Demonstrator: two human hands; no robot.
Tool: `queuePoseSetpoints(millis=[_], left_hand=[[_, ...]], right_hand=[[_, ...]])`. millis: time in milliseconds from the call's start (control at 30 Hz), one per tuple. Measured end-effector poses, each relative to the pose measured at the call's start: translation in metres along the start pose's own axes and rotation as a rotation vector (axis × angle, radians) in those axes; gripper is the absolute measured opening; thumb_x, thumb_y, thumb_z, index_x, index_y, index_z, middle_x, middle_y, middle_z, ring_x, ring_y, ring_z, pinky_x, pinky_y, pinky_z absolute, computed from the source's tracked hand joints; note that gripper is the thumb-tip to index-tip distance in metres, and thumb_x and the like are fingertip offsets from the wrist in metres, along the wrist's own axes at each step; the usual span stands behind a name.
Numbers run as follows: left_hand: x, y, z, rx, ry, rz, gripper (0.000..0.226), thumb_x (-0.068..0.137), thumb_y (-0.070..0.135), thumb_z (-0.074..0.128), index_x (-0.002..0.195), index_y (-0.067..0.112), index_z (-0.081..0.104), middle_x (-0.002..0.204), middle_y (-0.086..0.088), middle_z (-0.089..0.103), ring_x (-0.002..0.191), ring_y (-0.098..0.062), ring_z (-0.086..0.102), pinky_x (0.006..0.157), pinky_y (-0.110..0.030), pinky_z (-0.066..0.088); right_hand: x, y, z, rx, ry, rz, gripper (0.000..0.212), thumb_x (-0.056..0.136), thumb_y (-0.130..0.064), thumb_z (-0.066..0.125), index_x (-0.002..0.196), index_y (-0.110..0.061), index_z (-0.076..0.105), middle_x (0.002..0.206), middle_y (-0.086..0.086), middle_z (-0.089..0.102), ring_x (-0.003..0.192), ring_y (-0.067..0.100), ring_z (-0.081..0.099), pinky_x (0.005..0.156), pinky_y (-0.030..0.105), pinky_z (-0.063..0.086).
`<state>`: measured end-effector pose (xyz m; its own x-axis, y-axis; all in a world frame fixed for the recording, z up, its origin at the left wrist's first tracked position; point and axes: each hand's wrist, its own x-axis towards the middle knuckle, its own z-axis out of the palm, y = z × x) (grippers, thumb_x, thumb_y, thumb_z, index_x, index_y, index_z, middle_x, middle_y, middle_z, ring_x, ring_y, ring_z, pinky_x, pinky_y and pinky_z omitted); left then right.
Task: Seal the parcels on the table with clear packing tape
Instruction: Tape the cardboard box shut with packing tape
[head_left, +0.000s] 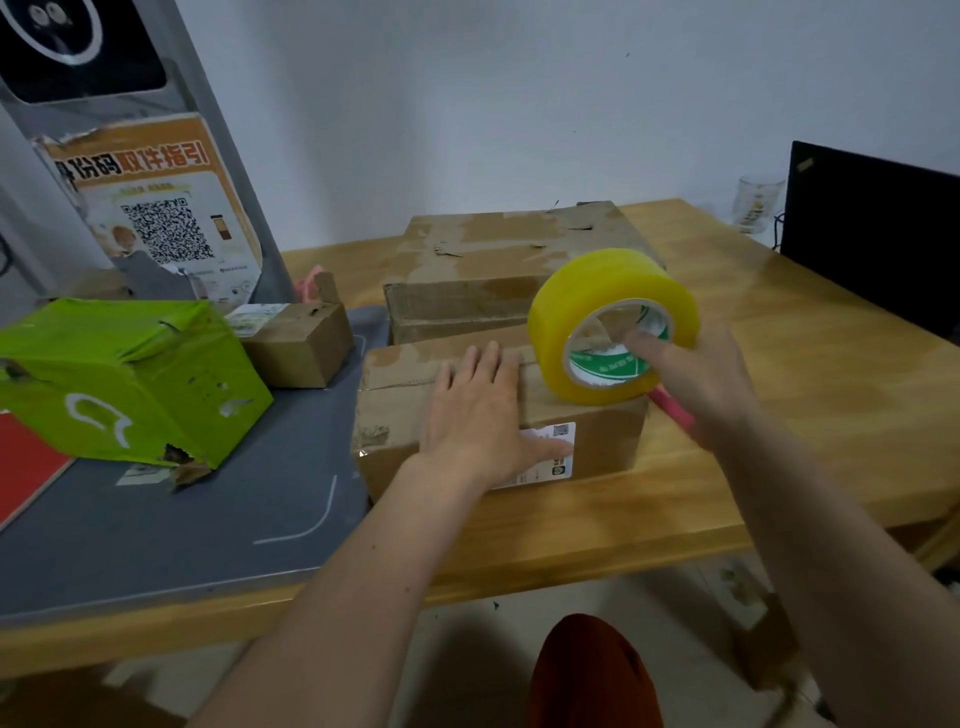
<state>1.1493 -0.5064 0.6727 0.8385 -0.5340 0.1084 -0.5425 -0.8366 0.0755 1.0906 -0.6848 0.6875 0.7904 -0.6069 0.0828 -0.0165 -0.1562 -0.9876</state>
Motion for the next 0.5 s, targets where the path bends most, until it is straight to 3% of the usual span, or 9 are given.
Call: queuePoseSetpoints(millis=[100,167,267,333,400,500], left_hand=[[0.0,0.0,-0.001,-0.016,-0.013,0.005,0.116,0.075,0.082,0.054,0.159,0.022,0.001,0.168,0.001,-0.001,0.154,-0.02,-0.002,0.125,-0.041,0.002],[0.0,-0.001,-0.001,-0.025,-0.015,0.003,0.117,0.075,0.082,0.055,0.159,0.023,-0.001,0.168,0.002,-0.001,0.154,-0.019,-0.002,0.125,-0.041,0.003],[-0.001,-0.002,-0.001,-0.038,-0.009,0.006,0.119,0.074,0.082,0.055,0.158,0.023,-0.005,0.167,0.002,0.0,0.154,-0.018,-0.002,0.125,-0.04,0.002],[-0.002,-0.001,-0.002,-0.042,-0.016,0.006,0.12,0.075,0.081,0.056,0.158,0.023,-0.008,0.167,0.002,-0.001,0.154,-0.018,-0.003,0.125,-0.04,0.002],[-0.002,-0.001,-0.002,-0.039,-0.021,0.002,0.121,0.075,0.081,0.056,0.158,0.023,-0.01,0.167,0.002,-0.002,0.154,-0.018,-0.003,0.125,-0.04,0.001],[-0.001,0.0,-0.001,-0.033,-0.025,-0.003,0.121,0.074,0.082,0.055,0.158,0.023,-0.01,0.167,0.002,-0.002,0.154,-0.018,-0.003,0.125,-0.04,0.001]], right_hand=[[0.001,-0.009,-0.003,-0.102,-0.033,-0.101,0.032,0.068,-0.039,0.069,0.086,-0.013,0.07,0.092,0.011,0.072,0.091,0.032,0.067,0.084,0.057,0.054],[0.0,-0.013,-0.004,-0.116,-0.035,-0.126,0.032,0.069,-0.035,0.067,0.087,-0.01,0.071,0.09,0.013,0.072,0.089,0.033,0.067,0.081,0.058,0.054],[0.008,-0.013,-0.014,-0.066,-0.019,-0.119,0.006,0.08,-0.013,0.066,0.08,-0.01,0.07,0.085,0.013,0.071,0.08,0.026,0.07,0.073,0.048,0.059],[0.014,-0.01,-0.029,-0.004,0.034,-0.085,0.016,0.082,-0.005,0.064,0.076,-0.018,0.07,0.085,0.01,0.07,0.08,0.024,0.07,0.074,0.048,0.06],[0.016,-0.008,-0.04,-0.003,0.078,-0.094,0.013,0.083,-0.01,0.067,0.081,-0.022,0.07,0.088,0.009,0.07,0.089,0.031,0.069,0.081,0.057,0.056],[0.014,0.001,-0.039,0.118,0.107,-0.061,0.011,0.086,-0.013,0.068,0.09,-0.024,0.067,0.09,0.006,0.069,0.091,0.029,0.069,0.082,0.055,0.057]])
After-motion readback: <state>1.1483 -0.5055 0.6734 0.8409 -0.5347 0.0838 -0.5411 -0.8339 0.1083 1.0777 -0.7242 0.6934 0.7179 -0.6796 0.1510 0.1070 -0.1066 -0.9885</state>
